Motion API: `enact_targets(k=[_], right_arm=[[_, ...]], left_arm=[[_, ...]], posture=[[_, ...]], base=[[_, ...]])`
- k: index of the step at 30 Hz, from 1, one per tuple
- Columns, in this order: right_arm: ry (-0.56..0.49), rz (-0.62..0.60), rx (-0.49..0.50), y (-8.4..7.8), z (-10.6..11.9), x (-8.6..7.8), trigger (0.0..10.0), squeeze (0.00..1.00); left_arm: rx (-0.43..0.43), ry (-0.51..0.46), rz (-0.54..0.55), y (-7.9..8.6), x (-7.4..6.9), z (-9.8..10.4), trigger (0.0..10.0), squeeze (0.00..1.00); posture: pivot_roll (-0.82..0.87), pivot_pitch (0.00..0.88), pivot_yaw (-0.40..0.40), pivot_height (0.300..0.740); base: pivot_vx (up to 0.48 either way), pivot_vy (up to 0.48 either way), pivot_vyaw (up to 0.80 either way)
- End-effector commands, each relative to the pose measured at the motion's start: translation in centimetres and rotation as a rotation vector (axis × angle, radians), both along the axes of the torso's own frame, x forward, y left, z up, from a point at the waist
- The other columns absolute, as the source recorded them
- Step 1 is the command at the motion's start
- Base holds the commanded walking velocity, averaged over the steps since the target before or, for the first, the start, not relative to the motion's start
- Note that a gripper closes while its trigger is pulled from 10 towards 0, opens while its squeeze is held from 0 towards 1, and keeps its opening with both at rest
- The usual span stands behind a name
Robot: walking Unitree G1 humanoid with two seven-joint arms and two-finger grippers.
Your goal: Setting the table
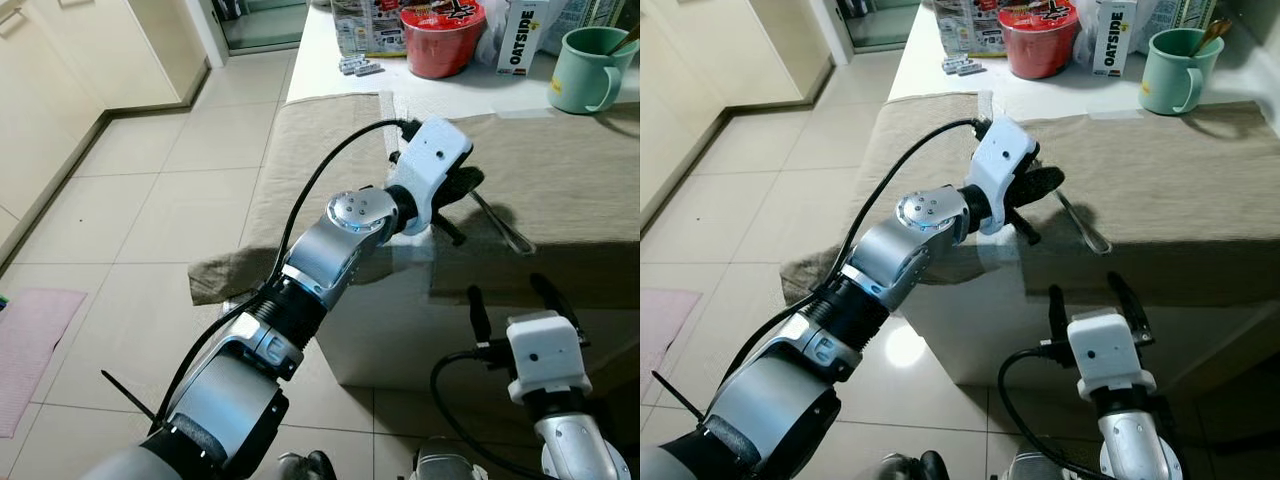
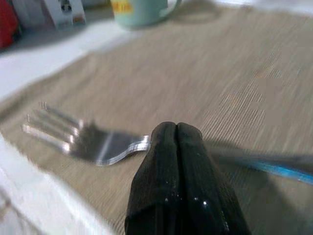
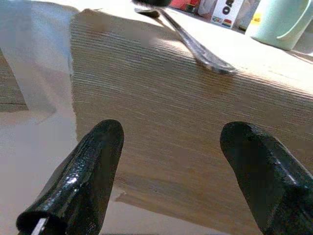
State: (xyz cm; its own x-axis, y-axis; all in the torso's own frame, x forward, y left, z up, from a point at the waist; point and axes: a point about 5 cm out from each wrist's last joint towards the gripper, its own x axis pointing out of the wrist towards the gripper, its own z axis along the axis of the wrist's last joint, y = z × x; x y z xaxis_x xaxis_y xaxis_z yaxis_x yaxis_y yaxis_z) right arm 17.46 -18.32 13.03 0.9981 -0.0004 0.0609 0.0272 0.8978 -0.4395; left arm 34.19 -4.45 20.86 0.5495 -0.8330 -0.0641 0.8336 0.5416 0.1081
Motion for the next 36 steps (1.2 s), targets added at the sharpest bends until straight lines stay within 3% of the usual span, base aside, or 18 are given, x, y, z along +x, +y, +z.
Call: enact_targets(k=[1, 13, 28, 36], right_arm=[[-0.005, -0.008, 0.006, 0.1, 0.3, -0.2, 10.0, 0.00], [0.007, -0.011, -0.005, -0.1, 0.5, -0.6, 10.0, 0.00], [0.021, 0.000, -0.004, 0.1, 0.2, -0.6, 10.0, 0.00], [0.000, 0.012, 0.014, 0.2, 0.6, -0.2, 10.0, 0.00]], left_arm=[[0.005, -0.029, -0.018, -0.8, 0.0, 0.7, 10.0, 0.00], [0.011, -0.040, -0.006, -1.0, 0.7, 0.2, 10.0, 0.00], [-0.046, -0.072, -0.028, -1.7, 0.6, 2.1, 10.0, 0.00], [-0.064, -0.098, 0.005, -1.0, 1.1, 3.2, 10.0, 0.00]], posture=[[-0.34, 0.142, 0.218, 0.740], [-0.35, 0.153, 0.215, 0.740], [-0.34, 0.147, 0.212, 0.740], [-0.34, 0.137, 0.210, 0.740]], base=[[0.000, 0.000, 0.00], [0.000, 0.000, 0.00], [0.000, 0.000, 0.00], [0.000, 0.000, 0.00]])
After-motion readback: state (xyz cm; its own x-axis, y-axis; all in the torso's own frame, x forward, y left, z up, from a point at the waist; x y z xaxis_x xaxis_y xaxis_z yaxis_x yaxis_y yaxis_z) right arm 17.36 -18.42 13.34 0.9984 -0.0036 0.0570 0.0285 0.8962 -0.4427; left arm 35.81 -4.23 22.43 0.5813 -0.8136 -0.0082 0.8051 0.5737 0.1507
